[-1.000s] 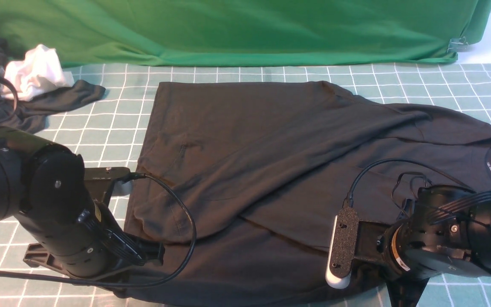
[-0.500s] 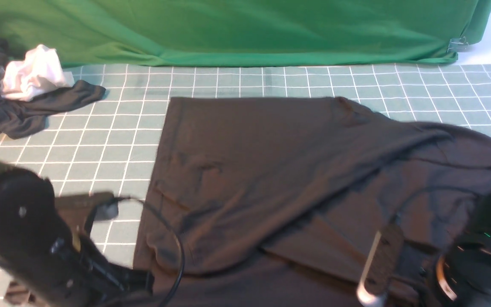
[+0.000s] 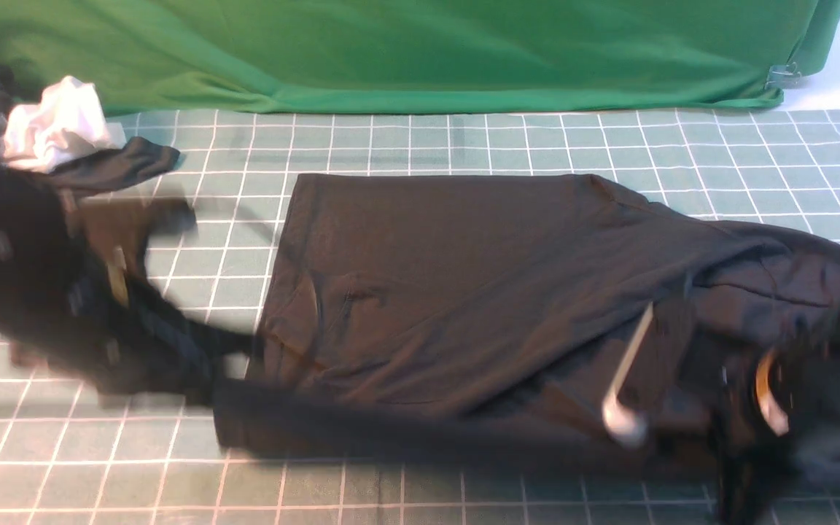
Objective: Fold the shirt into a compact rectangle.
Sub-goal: 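Fold the black garment in half by bringing its near edge over to the far edge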
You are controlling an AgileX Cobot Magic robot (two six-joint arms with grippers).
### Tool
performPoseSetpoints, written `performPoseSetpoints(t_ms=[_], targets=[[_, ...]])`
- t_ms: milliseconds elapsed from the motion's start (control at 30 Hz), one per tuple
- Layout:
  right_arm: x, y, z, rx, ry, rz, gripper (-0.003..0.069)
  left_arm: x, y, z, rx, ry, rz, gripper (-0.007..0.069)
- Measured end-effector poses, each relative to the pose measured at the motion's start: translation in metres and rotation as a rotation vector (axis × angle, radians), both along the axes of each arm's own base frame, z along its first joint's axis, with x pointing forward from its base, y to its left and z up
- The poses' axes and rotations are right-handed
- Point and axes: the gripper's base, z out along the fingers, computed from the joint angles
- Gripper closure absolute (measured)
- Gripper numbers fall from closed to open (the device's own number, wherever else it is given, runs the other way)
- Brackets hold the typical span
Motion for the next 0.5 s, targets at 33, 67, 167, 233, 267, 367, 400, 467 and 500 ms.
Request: performPoseSetpoints(t_ms=[33,67,167,233,267,367,400,467,500], targets=[[0.007,0.0,0.007,0.017,-0.022,-0.016,0.0617,0.008,0.002,0.006,-0.007,-0.022,0.003,0.0609],[0.014,-0.001,0.014,0.035,-0.045,-0.04,0.0617,0.015,0.003,0.012,-0.016,-0.042,0.002,0.0609],[0.038,-0.008,0.027,0.072,-0.098,-0.107,0.0617,0.038,0.004,0.009,-0.033,-0.036,0.011,0.0609],[0.048,-0.012,0.03,0.084,-0.117,-0.131,0.0617,0.048,0.004,0.006,-0.034,-0.03,0.02,0.0609],[0.064,-0.018,0.031,0.092,-0.139,-0.155,0.0617,0.063,0.004,0.0,-0.037,-0.029,0.03,0.0609],[0.085,-0.025,0.029,0.109,-0.165,-0.193,0.0617,0.084,0.006,-0.004,-0.045,-0.042,0.046,0.0609],[0.095,-0.026,0.027,0.117,-0.175,-0.202,0.0617,0.097,0.008,-0.004,-0.052,-0.064,0.06,0.0609],[0.109,-0.029,0.023,0.129,-0.194,-0.219,0.0617,0.111,0.01,-0.006,-0.054,-0.086,0.07,0.0609],[0.117,-0.03,0.02,0.136,-0.2,-0.228,0.0617,0.123,0.011,-0.007,-0.055,-0.114,0.067,0.0609]])
